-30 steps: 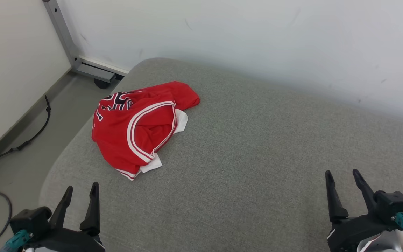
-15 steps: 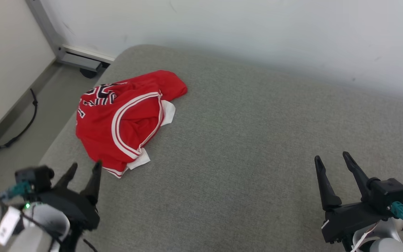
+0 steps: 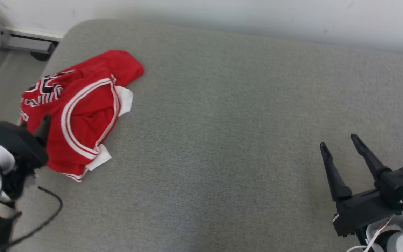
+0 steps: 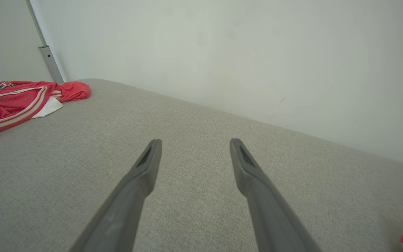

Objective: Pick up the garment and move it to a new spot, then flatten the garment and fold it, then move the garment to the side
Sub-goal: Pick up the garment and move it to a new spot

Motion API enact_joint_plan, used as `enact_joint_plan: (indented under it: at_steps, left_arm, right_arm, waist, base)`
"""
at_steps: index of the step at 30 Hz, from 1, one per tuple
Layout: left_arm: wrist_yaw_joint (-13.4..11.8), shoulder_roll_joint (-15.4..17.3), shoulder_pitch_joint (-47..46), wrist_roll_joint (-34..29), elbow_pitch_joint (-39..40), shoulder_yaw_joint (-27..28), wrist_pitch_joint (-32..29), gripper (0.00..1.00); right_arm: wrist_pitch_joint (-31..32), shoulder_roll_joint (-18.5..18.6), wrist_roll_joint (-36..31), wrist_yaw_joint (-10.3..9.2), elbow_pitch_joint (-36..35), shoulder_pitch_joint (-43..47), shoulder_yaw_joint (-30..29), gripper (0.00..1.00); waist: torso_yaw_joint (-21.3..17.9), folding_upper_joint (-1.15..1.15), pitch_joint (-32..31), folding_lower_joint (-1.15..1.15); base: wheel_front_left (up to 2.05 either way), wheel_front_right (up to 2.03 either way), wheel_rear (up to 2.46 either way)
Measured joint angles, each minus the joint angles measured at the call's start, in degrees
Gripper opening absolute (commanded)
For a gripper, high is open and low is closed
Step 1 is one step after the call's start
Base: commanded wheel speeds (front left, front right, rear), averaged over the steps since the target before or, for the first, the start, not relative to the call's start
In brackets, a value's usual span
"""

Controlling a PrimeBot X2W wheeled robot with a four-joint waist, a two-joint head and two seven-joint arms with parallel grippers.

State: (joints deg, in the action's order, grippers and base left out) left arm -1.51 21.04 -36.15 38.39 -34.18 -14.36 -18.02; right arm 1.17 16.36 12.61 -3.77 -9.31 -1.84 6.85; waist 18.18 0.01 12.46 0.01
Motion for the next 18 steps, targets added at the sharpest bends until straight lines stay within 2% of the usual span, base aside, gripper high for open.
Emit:
enact_joint_plan:
  at_steps: [8,18]
  left_arm:
    - [0.51,2.15,-7.99,0.89,-2.53,0.26,-4.23,1.00]
    - [0.53,2.43,-12.71,-2.21,-6.23,-2.69,-7.23,1.00]
  right_arm:
    - [2.47,2.04,-0.65,0.00,-4.85,-1.29,-0.92,1.00]
    - [4.94,3.88,-1.27,-0.02,-7.98,-2.77,-2.77,1.00]
  waist:
    - [-3.85,0.00,6.34,0.00]
    - [-6.33,0.00,14.29,0.00]
  base:
    - [0.00,0.00,0.00]
    - [0.00,0.00,0.00]
